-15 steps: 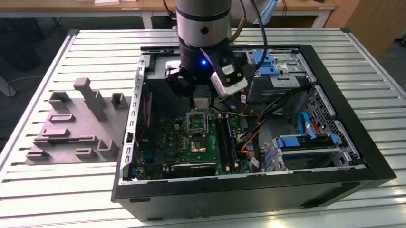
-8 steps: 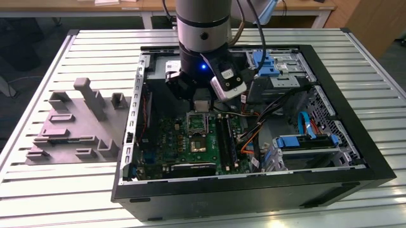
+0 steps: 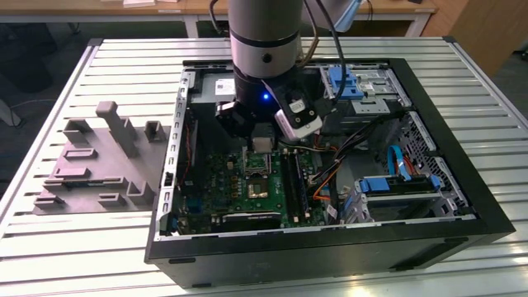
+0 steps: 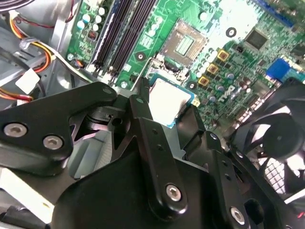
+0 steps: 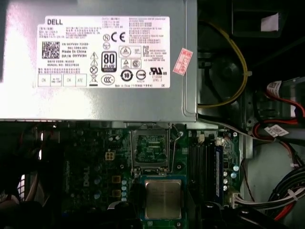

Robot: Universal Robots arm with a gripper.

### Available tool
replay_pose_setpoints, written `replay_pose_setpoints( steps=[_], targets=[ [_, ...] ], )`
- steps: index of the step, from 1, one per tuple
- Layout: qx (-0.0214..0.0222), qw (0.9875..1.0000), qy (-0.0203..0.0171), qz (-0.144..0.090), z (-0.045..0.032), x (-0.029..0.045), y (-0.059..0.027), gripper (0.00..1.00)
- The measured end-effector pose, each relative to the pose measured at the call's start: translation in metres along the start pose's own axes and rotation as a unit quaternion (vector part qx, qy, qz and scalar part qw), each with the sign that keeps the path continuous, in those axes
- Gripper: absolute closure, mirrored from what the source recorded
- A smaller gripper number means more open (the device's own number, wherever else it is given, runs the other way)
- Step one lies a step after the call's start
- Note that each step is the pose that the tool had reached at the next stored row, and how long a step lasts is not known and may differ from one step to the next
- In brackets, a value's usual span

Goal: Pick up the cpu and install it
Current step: 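Place the cpu into insertion slot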

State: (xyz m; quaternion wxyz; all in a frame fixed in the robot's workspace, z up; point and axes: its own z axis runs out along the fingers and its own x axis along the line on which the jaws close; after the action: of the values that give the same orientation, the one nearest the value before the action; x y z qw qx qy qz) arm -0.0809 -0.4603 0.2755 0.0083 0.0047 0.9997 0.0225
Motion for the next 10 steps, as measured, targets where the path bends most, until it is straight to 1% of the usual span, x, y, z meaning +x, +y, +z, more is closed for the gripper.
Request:
replay_pose_setpoints(
  steps=[2, 6, 10],
  targets=[
    [-0.0003, 1.0, -0.0001, -0.001, 0.0036, 0.0, -0.002, 0.53],
    [-0.0002, 1.0, 0.0001, -0.004, 0.0107, 0.0002, -0.0032, 0.53],
    [-0.0002, 1.0, 0.0022, -0.007, 0.0166, 0.0003, -0.0102, 0.53]
  ],
)
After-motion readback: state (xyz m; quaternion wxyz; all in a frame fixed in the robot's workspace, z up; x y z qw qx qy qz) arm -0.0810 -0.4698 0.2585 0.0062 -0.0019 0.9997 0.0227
